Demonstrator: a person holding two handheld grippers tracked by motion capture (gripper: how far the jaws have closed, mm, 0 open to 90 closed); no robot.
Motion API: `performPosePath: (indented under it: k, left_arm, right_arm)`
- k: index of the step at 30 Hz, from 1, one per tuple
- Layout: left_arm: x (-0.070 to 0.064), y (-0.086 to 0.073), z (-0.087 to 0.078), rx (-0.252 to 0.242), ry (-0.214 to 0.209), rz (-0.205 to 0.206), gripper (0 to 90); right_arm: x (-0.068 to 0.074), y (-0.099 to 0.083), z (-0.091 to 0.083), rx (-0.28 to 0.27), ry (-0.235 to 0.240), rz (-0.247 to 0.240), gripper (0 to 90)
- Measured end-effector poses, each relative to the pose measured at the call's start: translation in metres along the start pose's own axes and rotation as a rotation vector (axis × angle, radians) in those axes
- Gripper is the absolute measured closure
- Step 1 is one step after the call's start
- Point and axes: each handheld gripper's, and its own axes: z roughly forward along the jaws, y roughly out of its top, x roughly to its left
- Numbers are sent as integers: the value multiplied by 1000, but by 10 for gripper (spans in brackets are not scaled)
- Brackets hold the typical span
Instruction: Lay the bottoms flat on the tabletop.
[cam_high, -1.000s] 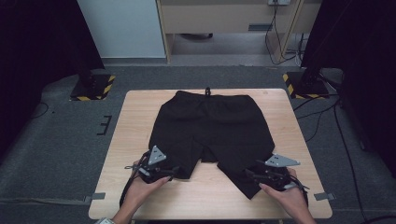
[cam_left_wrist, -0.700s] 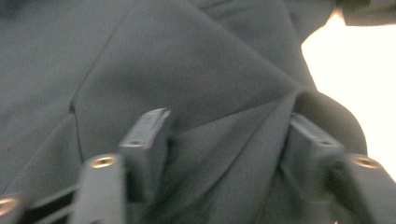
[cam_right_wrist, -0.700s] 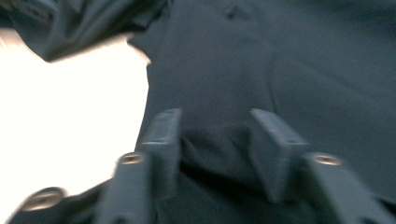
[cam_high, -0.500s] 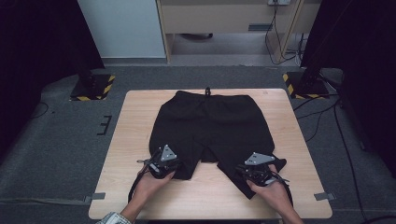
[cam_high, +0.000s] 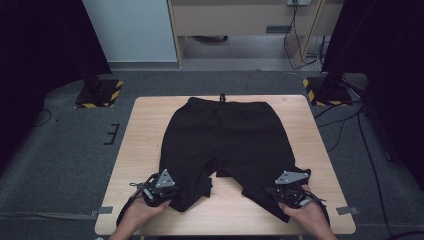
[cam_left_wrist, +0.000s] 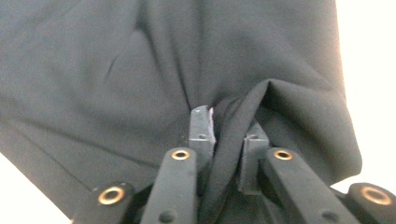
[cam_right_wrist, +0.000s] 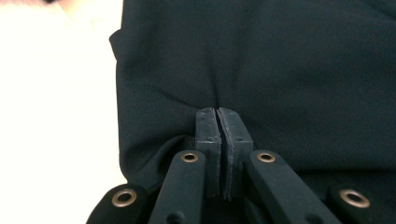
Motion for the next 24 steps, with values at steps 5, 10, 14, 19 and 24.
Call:
performPosePath:
  k: [5, 10, 14, 19, 24]
  left_arm:
    - [-5, -10, -9, -2, -6, 10, 658]
    - [-12, -14, -23, -48, 9, 12, 439]
    - [-14, -13, -33, -100, 10, -10, 347]
    - [-16, -6, -38, -136, 14, -16, 296]
    - [-15, 4, -41, -180, 19, -38, 272]
  right_arm:
    - [3, -7, -9, 18, -9, -4, 847]
    - [6, -9, -18, -20, -38, 0, 706]
    - [8, 3, -18, -83, -37, 6, 598]
    - [13, 22, -4, -92, -38, -18, 503]
    - [14, 37, 10, -98, -49, -30, 454]
